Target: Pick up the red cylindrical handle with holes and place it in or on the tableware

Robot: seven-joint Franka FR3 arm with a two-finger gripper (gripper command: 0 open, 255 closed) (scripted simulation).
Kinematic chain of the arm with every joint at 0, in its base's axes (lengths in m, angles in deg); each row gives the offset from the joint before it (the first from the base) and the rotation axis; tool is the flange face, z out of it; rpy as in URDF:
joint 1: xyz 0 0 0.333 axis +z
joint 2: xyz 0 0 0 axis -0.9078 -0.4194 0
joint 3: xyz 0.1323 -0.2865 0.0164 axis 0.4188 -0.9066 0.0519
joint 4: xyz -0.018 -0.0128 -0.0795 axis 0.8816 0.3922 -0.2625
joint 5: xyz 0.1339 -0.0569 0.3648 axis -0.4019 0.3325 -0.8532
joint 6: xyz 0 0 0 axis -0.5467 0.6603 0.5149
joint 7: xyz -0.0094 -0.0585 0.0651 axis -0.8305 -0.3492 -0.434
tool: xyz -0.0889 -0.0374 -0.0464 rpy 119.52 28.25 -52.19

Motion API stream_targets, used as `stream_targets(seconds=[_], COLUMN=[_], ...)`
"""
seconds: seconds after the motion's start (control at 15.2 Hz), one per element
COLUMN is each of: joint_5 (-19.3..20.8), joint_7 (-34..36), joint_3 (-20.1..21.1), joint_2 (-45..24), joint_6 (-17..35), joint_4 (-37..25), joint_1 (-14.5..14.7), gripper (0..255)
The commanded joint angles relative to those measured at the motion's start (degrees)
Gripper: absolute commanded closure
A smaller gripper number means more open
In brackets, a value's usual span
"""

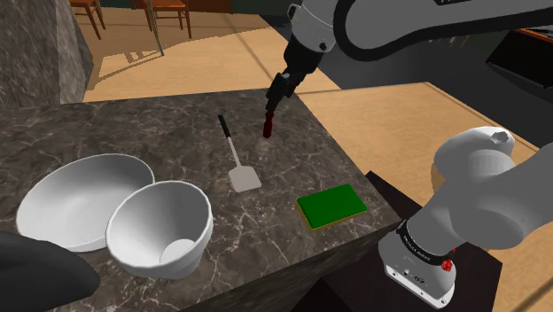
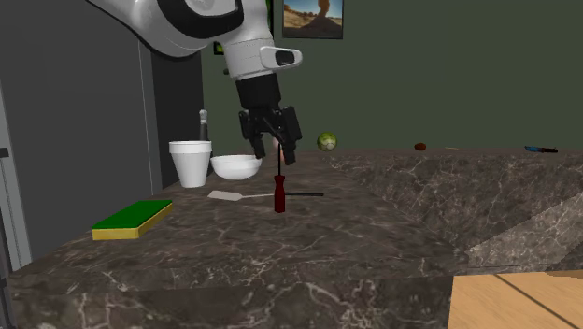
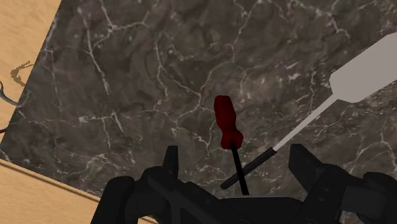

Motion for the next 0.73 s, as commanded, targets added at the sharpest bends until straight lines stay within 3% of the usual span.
stream_targets(seconds=[0.0, 0.4, 0.66], joint_5=[-0.2, 0.0, 0.0], joint_7=[0.2, 0.4, 0.4], joint_3=[0.4, 1.0, 1.0], joint_2=[-1.4, -4.7, -4.7], joint_6=[1.6, 7.0, 7.0], joint_4=[-0.3, 1.8, 1.8], joint_1=[0.2, 0.1, 0.1], gripper=[0, 0, 0])
